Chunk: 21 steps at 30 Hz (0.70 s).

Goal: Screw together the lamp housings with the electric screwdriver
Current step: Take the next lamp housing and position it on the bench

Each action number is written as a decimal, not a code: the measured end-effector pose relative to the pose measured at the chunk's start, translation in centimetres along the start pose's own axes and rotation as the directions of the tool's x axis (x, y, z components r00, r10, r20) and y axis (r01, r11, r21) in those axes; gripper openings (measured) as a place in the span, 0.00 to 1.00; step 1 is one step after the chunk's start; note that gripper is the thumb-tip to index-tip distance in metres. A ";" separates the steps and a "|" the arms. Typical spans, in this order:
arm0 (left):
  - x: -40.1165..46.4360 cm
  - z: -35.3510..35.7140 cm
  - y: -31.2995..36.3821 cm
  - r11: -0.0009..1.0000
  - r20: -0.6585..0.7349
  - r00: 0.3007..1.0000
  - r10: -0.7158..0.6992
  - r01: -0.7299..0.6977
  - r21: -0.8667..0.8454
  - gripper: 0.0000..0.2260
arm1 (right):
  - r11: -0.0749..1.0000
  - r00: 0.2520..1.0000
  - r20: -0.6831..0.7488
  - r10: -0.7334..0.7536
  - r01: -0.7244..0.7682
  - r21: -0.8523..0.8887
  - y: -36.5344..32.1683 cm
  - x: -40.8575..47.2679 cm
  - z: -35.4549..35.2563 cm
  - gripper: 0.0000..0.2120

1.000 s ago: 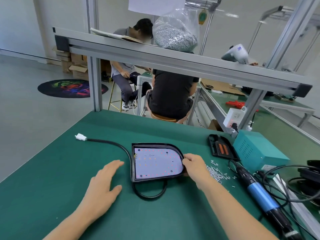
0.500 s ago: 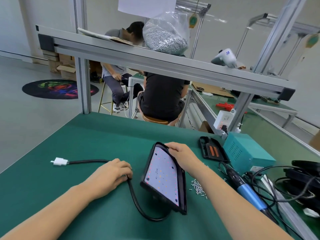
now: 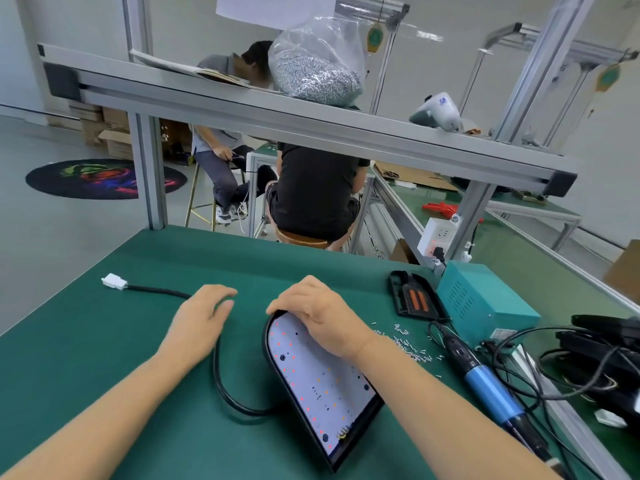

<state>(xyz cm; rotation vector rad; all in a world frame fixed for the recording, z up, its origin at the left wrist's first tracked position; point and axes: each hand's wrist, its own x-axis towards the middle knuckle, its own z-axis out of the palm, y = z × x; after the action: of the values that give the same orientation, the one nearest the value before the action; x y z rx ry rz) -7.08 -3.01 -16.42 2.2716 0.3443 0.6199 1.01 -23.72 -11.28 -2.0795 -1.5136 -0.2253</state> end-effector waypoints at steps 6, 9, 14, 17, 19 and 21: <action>-5.3 0.8 5.8 0.623 0.567 0.820 0.084 0.401 -0.672 0.28 | 0.998 0.994 -0.090 -0.068 0.069 0.012 -0.5 -0.4 0.7 0.13; -5.0 2.2 6.3 0.529 0.568 0.822 -0.038 0.499 -0.686 0.18 | 0.986 0.982 -0.167 0.083 -0.057 0.155 -0.9 -0.5 1.1 0.08; -4.0 3.0 4.7 0.527 0.435 0.865 -0.249 0.498 -0.689 0.13 | 0.913 0.884 -0.267 0.382 -0.317 0.256 1.3 -1.4 -0.5 0.13; -3.6 2.7 2.9 0.530 0.365 0.867 -0.339 0.496 -0.688 0.12 | 0.747 0.717 -0.239 0.655 -0.661 0.067 5.1 -3.4 -2.3 0.17; -3.3 2.7 2.3 0.534 0.340 0.873 -0.350 0.484 -0.693 0.12 | 0.590 0.600 -0.223 0.768 -0.799 -0.121 7.7 -5.0 -3.5 0.20; -3.1 3.0 2.1 0.541 0.323 0.880 -0.347 0.469 -0.698 0.12 | 0.443 0.512 -0.212 0.832 -0.845 -0.301 9.7 -6.1 -4.6 0.23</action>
<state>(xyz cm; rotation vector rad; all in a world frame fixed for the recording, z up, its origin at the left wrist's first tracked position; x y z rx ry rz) -8.05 -7.56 -17.72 1.3184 0.4265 0.2530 8.63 -33.23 -13.37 -2.8467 -0.2196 -0.1523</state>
